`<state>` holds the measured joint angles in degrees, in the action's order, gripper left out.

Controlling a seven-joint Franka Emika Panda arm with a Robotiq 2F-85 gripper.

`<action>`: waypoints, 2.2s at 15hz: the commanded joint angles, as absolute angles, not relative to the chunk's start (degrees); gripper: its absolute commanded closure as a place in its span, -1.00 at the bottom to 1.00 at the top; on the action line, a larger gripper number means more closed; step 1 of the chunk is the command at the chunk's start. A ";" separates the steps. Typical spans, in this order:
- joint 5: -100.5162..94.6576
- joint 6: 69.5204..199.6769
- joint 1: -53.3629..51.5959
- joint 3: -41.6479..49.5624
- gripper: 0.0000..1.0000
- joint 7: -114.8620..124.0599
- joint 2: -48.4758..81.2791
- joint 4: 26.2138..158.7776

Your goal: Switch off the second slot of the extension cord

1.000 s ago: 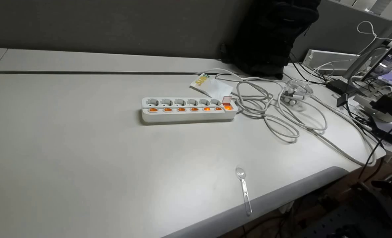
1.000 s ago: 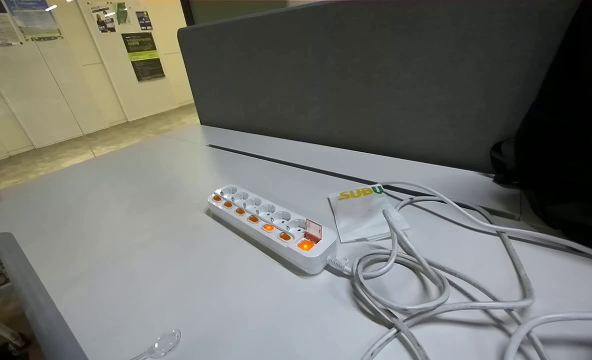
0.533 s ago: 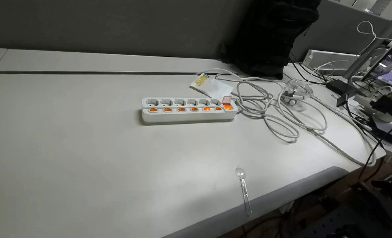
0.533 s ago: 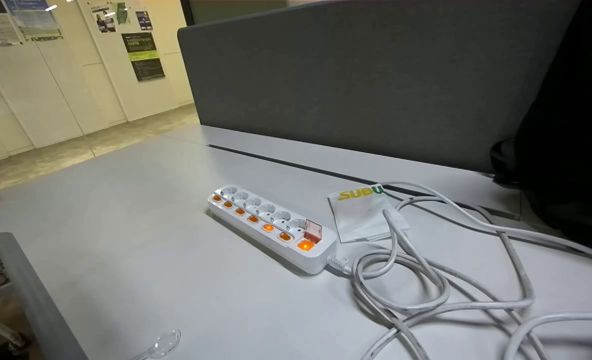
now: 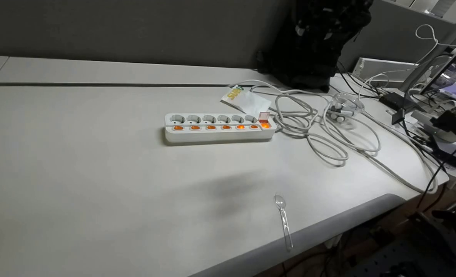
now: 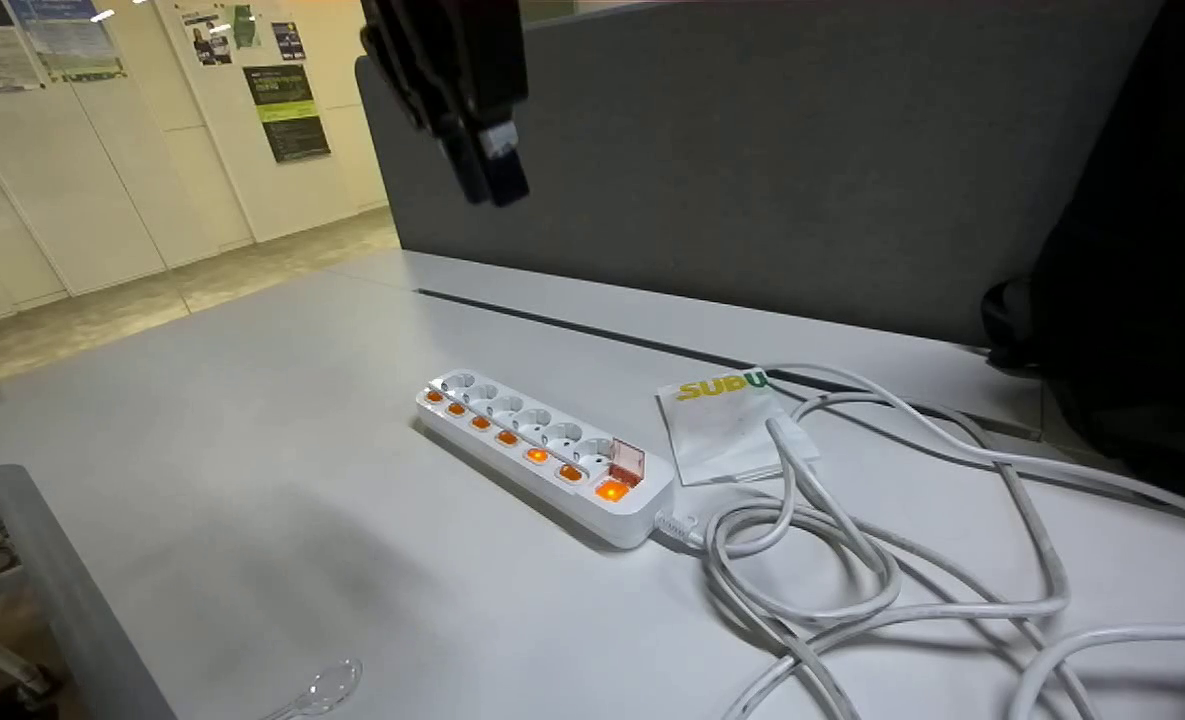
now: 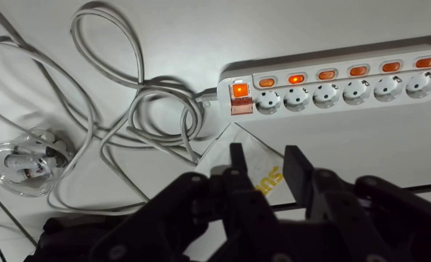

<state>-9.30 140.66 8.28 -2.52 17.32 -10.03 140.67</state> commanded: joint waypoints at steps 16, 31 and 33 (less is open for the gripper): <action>-8.91 145.99 2.89 1.48 1.00 17.74 8.39 135.51; -2.86 145.04 -0.01 1.05 1.00 9.66 22.44 128.39; -2.48 144.96 -0.29 1.10 1.00 9.23 23.57 127.73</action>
<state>-3.33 146.11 0.46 0.57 10.08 21.69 130.06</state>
